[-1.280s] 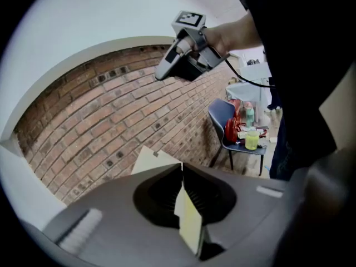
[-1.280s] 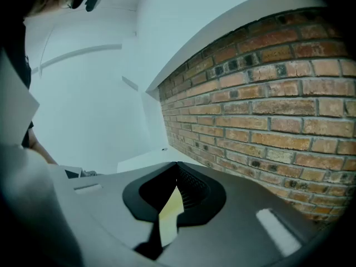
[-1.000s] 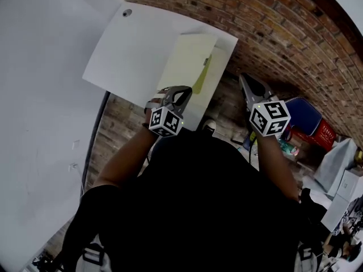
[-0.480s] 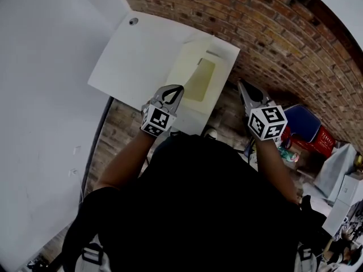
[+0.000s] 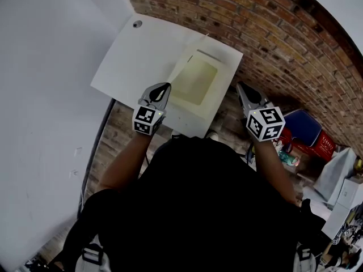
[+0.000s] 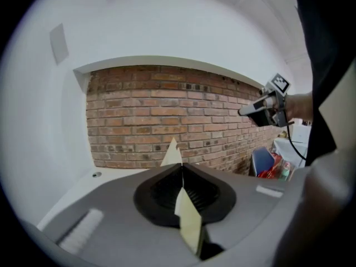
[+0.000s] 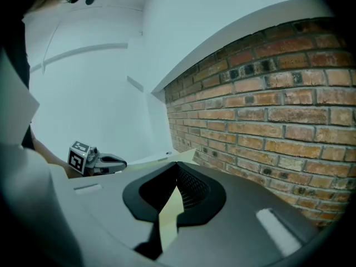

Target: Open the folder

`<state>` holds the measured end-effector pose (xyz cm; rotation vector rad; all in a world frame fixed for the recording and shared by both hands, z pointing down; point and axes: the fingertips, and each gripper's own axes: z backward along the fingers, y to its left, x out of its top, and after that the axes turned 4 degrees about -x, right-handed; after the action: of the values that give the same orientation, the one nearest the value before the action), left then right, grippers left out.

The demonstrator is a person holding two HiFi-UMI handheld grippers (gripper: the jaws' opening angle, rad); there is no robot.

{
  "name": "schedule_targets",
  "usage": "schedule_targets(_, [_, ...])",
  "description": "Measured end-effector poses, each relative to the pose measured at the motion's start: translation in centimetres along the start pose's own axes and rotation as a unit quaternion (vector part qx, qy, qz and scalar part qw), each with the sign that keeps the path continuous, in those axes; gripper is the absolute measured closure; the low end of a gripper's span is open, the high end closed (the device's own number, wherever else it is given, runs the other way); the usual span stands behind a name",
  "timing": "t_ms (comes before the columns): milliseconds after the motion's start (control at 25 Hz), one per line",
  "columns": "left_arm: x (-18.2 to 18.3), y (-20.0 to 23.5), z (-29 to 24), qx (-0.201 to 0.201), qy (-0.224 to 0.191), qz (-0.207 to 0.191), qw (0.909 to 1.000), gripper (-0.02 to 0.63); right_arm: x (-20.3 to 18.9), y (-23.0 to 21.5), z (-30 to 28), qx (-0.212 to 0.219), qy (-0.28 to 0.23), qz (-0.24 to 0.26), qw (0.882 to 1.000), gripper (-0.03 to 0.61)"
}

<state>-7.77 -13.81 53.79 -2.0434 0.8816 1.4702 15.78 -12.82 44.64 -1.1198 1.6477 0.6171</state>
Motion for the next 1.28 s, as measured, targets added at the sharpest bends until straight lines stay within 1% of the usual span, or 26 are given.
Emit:
schedule_targets(280, [-0.5,4.0,1.1,0.038,-0.020,0.046,0.9980,0.609,0.3,0.2,-0.9,0.002,0.000,0.001,1.000,0.578])
schedule_targets(560, [-1.8,7.5,1.9,0.069,-0.026,0.083,0.9939,0.609,0.6,0.3,-1.7,0.002,0.002,0.003,1.000,0.578])
schedule_targets(920, [-3.2,10.6,3.2,0.092,-0.026,0.108,0.9895,0.609,0.8,1.2,-2.4,0.000,0.003,0.005,1.000,0.578])
schedule_targets(1280, [-5.5,13.6,4.5,0.108,-0.011,0.122,0.9865,0.609,0.9,2.5,-3.5,0.001,0.004,0.003,1.000,0.578])
